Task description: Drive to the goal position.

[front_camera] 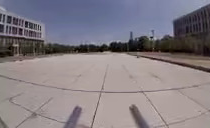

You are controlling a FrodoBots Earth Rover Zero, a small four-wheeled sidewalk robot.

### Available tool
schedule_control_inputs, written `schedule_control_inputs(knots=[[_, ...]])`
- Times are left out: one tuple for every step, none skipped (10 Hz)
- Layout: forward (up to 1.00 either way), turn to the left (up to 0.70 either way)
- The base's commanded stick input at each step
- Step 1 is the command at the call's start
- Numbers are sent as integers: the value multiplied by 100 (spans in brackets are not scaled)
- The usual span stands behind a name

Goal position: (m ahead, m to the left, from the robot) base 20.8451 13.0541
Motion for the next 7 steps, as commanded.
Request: schedule_control_inputs(knots=[[70, 0], [70, 0], [70, 0], [70, 0], [70, 0], [70, 0], [70, 0]])
